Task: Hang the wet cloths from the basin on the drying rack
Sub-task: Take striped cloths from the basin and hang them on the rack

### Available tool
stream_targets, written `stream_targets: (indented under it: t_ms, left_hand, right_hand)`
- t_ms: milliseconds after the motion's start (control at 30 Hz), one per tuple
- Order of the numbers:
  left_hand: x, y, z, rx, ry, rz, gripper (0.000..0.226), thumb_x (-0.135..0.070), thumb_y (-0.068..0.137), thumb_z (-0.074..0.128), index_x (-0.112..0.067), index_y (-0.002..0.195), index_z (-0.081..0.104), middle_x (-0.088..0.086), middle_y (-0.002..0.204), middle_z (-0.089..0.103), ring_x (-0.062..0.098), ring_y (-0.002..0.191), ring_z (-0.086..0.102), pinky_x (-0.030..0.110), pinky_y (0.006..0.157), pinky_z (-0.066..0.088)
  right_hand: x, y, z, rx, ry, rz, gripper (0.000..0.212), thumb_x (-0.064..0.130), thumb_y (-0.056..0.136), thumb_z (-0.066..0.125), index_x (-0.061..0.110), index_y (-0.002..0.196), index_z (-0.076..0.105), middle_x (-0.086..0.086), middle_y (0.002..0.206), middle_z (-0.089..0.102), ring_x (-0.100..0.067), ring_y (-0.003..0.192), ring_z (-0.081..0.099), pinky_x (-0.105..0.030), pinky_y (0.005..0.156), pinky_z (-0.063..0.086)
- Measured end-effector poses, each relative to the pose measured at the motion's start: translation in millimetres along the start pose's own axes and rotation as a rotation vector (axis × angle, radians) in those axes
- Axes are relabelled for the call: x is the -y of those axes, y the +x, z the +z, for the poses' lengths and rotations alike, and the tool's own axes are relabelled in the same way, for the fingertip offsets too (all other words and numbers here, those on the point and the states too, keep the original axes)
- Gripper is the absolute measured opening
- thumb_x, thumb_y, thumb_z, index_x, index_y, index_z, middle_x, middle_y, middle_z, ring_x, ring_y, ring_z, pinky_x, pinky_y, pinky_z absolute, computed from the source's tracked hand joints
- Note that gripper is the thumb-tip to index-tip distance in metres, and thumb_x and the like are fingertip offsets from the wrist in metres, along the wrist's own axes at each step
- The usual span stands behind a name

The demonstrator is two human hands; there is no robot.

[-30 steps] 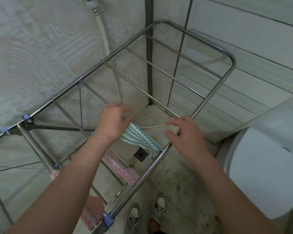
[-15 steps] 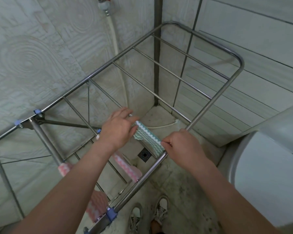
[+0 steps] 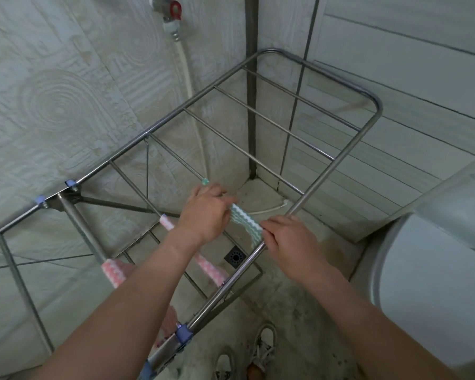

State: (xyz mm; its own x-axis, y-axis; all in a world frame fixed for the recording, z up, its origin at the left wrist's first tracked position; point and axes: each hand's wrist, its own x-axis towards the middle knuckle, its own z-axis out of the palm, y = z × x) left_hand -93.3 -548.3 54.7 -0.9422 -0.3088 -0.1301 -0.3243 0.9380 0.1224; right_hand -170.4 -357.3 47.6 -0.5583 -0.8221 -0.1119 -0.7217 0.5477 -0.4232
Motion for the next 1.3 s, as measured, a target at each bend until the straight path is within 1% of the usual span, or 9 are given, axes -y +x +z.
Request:
stream_targets:
  t_ms: [133,300,400,533,633,767,967,1133,1300]
  left_hand:
    - [-4.4,-11.8,-5.4,0.185,0.072,-0.014,0.076,-0.012,0.088,0.052,-0.031,0.150,0.012,0.006,0.160,0.000,0.024,0.147,-0.005,0.048,0.118,0.005]
    - [-6.9,-28.1,-11.0,0.176,0.017,-0.002,0.082,-0.007,0.086,0.050,-0.026,0.152,0.003,0.007,0.160,0.001,0.024,0.147,-0.002,0.043,0.117,0.008]
    - [-25.6,-46.1,-17.7,-0.073,-0.243,0.018,0.067,-0.005,0.087,0.051,-0.015,0.148,0.025,0.012,0.151,0.032,0.028,0.140,0.027,0.034,0.111,0.023]
    - [-67.1,-74.4,-32.6,-0.259,-0.650,0.019,0.025,-0.009,0.092,0.054,-0.014,0.112,0.067,0.007,0.108,0.069,0.023,0.097,0.063,0.022,0.081,0.042]
    - [-105.3,-103.7,-42.2,-0.192,-0.860,0.092,0.021,-0.010,0.089,0.055,-0.022,0.092,0.072,0.002,0.080,0.071,0.021,0.074,0.064,0.031,0.069,0.049]
    - [-160.2,-139.0,-42.2,-0.085,-0.888,0.255,0.023,-0.010,0.087,0.056,-0.028,0.085,0.071,0.002,0.072,0.066,0.014,0.060,0.053,0.026,0.057,0.041]
    - [-253.0,-174.5,-9.9,0.136,-0.792,0.485,0.026,-0.006,0.086,0.052,-0.025,0.081,0.069,-0.018,0.066,0.059,-0.003,0.056,0.048,0.012,0.054,0.032]
    - [-335.0,-196.4,36.2,0.340,-0.628,0.669,0.022,-0.013,0.095,0.045,-0.026,0.095,0.063,-0.008,0.090,0.066,0.009,0.078,0.057,0.022,0.066,0.036]
    - [-408.5,-214.2,91.4,0.461,-0.370,0.871,0.028,-0.010,0.094,0.041,-0.021,0.113,0.059,0.002,0.113,0.060,0.020,0.103,0.055,0.034,0.085,0.046]
  right_hand:
    - [0.1,-20.6,-12.2,-0.039,0.046,0.074,0.043,0.031,0.101,0.036,0.018,0.142,0.041,-0.001,0.147,0.039,-0.021,0.131,0.039,-0.033,0.104,0.038]
    - [2.6,-71.1,-32.9,-0.075,0.113,0.147,0.049,0.031,0.101,0.036,0.025,0.149,0.024,0.001,0.154,0.027,-0.018,0.137,0.030,-0.029,0.108,0.029]
    - [8.8,-102.9,-34.8,-0.114,0.185,0.180,0.052,0.033,0.100,0.038,0.030,0.149,0.020,0.002,0.155,0.024,-0.019,0.138,0.029,-0.033,0.109,0.029]
    - [19.3,-142.9,-39.5,-0.283,0.335,0.272,0.044,0.030,0.098,0.047,0.029,0.141,0.039,0.004,0.132,0.053,-0.013,0.112,0.054,-0.036,0.098,0.046]
    - [24.7,-187.0,-43.3,-0.419,0.426,0.380,0.032,0.026,0.096,0.053,0.026,0.127,0.058,0.001,0.109,0.068,-0.015,0.096,0.062,-0.034,0.089,0.050]
    - [18.9,-248.5,-41.3,-0.545,0.511,0.509,0.019,0.021,0.093,0.057,0.025,0.107,0.068,-0.001,0.087,0.072,-0.017,0.080,0.066,-0.027,0.077,0.051]
    - [-14.5,-349.5,-27.0,-0.630,0.550,0.744,0.019,0.009,0.092,0.056,0.019,0.100,0.070,0.005,0.084,0.070,-0.011,0.081,0.065,-0.015,0.075,0.046]
    - [-58.9,-423.3,0.4,-0.650,0.473,0.963,0.019,0.012,0.091,0.058,0.016,0.106,0.070,0.006,0.090,0.066,-0.012,0.085,0.061,-0.017,0.072,0.038]
    - [-107.5,-489.0,37.5,-0.506,0.522,1.205,0.028,0.007,0.090,0.054,0.015,0.116,0.062,-0.013,0.107,0.068,-0.020,0.088,0.064,-0.018,0.075,0.044]
